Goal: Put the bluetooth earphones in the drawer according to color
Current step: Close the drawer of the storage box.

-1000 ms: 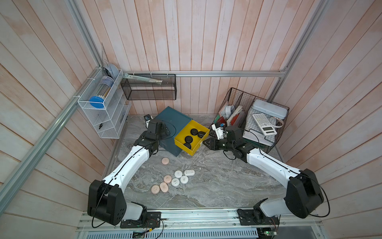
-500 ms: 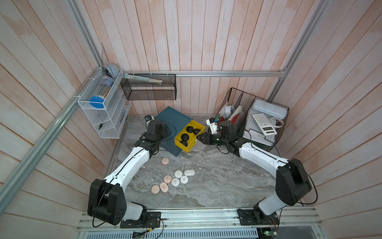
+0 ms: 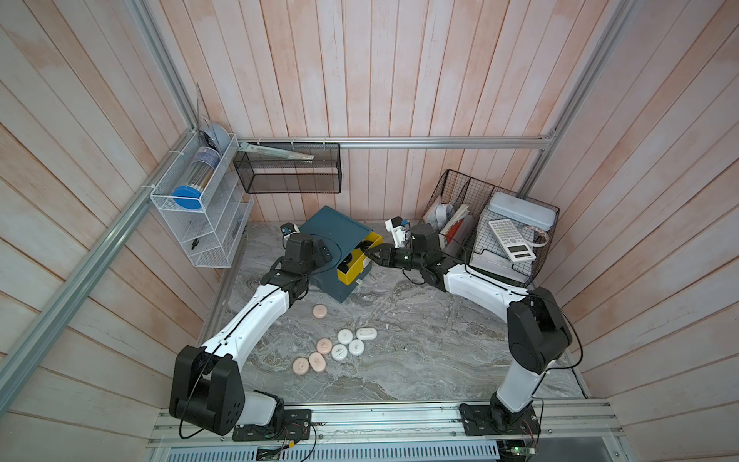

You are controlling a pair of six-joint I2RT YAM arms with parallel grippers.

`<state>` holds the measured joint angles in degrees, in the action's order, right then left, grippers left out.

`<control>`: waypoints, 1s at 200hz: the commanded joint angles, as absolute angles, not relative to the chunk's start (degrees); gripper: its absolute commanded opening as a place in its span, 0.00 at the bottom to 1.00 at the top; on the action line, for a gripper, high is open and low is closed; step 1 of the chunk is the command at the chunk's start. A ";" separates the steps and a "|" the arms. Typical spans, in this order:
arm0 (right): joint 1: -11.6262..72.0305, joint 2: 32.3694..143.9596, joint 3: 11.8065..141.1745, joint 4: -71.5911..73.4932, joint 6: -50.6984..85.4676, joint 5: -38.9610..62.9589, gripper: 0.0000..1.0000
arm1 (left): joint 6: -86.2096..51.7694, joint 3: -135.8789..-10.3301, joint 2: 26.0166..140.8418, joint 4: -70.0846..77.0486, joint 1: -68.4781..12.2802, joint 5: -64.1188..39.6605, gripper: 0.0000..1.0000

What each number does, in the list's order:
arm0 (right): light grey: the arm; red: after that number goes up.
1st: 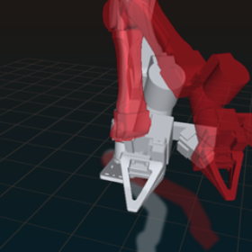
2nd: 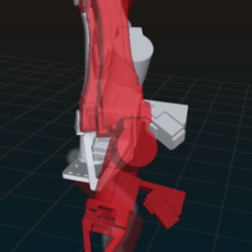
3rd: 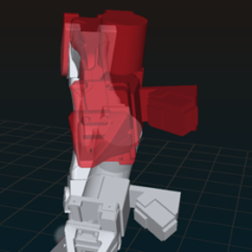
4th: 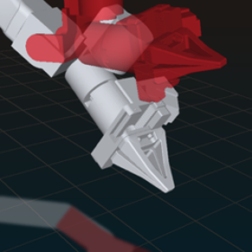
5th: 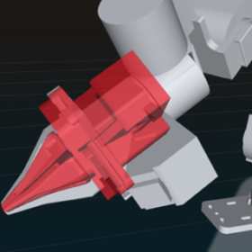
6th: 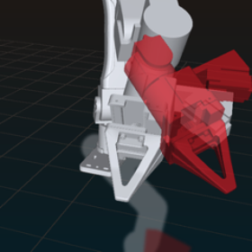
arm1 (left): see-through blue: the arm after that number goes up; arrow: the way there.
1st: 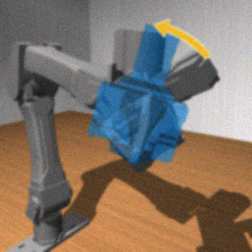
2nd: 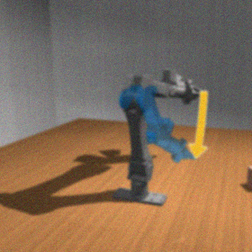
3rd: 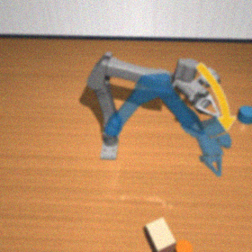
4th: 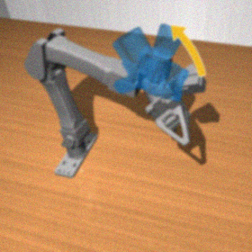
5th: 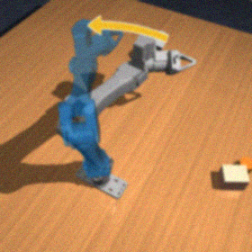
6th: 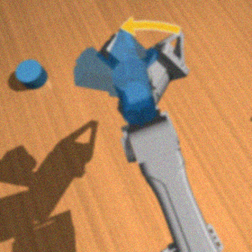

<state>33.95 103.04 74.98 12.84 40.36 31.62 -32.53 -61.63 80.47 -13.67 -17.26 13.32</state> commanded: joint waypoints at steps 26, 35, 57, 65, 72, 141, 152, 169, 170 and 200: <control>34.09 97.07 72.24 15.61 40.74 28.24 0.32 | -31.21 -58.66 80.99 -19.74 -17.73 10.02 0.97; 33.35 94.82 69.81 16.20 40.75 27.28 0.32 | -31.29 -58.45 80.62 -19.53 -17.75 10.13 0.97; 31.55 92.21 65.75 16.37 40.78 26.61 0.33 | -31.38 -58.43 80.19 -19.30 -17.70 9.72 0.96; 31.10 92.26 65.00 16.53 40.86 26.93 0.33 | -31.46 -58.39 80.16 -19.24 -17.75 9.59 0.97; 30.98 92.72 64.51 16.77 40.95 27.53 0.33 | -31.49 -58.32 80.24 -19.10 -17.72 9.58 0.97; 33.65 104.32 73.53 18.72 43.84 33.46 0.32 | -31.16 -57.97 80.68 -18.73 -17.75 9.69 0.97; 34.15 106.32 76.10 18.63 44.46 34.25 0.32 | -31.03 -58.05 80.89 -18.72 -17.75 9.62 0.97; 34.67 107.48 78.32 18.21 44.73 33.99 0.32 | -30.94 -58.11 81.06 -18.65 -17.75 9.16 0.97; 34.69 107.49 78.32 18.16 44.69 34.00 0.32 | -30.94 -58.10 81.09 -18.64 -17.80 9.15 0.97; 34.43 105.28 75.60 18.43 44.29 32.64 0.32 | -31.10 -58.07 80.69 -18.21 -17.73 8.47 0.96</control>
